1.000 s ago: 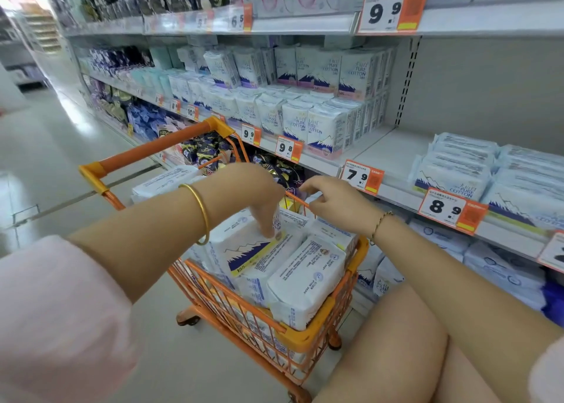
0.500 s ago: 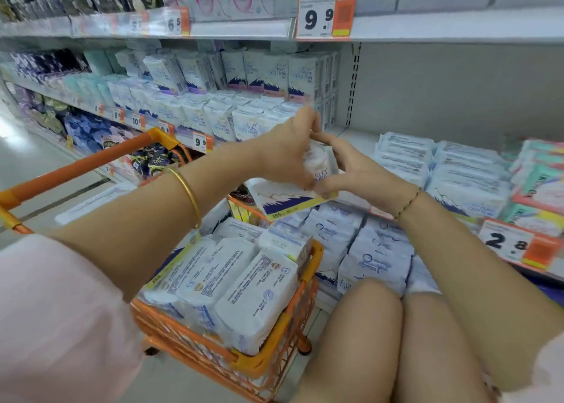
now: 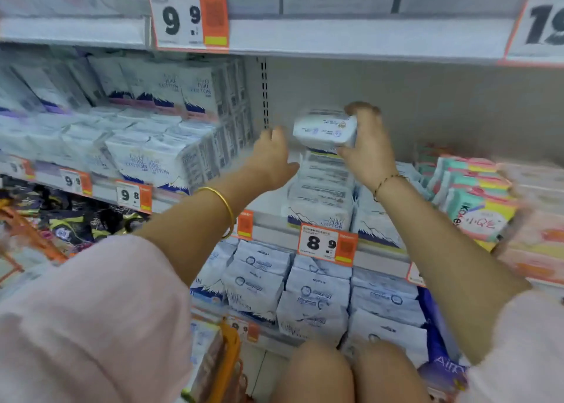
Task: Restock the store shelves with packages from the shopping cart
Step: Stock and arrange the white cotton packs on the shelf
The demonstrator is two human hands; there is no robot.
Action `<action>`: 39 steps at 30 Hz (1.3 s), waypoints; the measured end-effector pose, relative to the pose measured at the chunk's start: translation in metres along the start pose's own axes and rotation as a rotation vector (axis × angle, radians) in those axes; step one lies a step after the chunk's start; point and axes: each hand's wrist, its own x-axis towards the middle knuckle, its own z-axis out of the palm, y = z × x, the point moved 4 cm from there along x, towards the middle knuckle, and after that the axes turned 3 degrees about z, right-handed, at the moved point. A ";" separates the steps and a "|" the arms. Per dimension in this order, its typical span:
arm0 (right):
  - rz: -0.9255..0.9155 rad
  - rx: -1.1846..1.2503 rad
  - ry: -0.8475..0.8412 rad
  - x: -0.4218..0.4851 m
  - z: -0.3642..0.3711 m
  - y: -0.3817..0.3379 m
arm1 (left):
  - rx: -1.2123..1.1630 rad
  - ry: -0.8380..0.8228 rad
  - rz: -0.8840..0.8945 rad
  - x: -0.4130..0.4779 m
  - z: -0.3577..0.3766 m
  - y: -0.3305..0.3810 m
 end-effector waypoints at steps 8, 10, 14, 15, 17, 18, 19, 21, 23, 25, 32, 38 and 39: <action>0.189 -0.044 -0.036 0.083 0.047 0.071 | -0.057 -0.289 0.042 0.081 0.067 -0.001; 0.235 -0.033 -0.103 0.096 0.058 0.083 | -0.061 -0.319 0.038 0.089 0.079 -0.004; 0.341 0.049 -0.306 0.107 0.078 0.106 | -0.090 -0.290 0.043 0.096 0.090 -0.011; 0.379 0.028 -0.370 0.106 0.082 0.111 | -0.085 -0.296 0.054 0.096 0.091 -0.012; 0.437 -0.039 -0.469 0.104 0.092 0.117 | -0.068 -0.322 0.076 0.095 0.093 -0.013; 0.445 -0.078 -0.495 0.103 0.097 0.119 | -0.068 -0.333 0.078 0.094 0.093 -0.013; 0.439 -0.125 -0.519 0.101 0.100 0.118 | -0.070 -0.341 0.075 0.093 0.093 -0.012; 0.429 -0.226 -0.557 0.098 0.103 0.115 | -0.068 -0.359 0.057 0.090 0.090 -0.010; 0.433 -0.312 -0.537 0.095 0.096 0.108 | -0.063 -0.388 0.048 0.082 0.083 -0.008; 0.420 -0.390 -0.451 0.087 0.080 0.094 | -0.044 -0.416 0.029 0.070 0.069 -0.006; 0.066 -0.156 -0.308 -0.006 0.043 -0.021 | 0.115 -0.465 -0.058 -0.027 -0.027 -0.002; -0.052 0.187 -0.630 -0.128 0.055 -0.112 | 0.268 -0.638 -0.130 -0.157 -0.072 -0.036; -0.062 0.197 -0.667 -0.143 0.058 -0.122 | 0.281 -0.673 -0.150 -0.176 -0.073 -0.044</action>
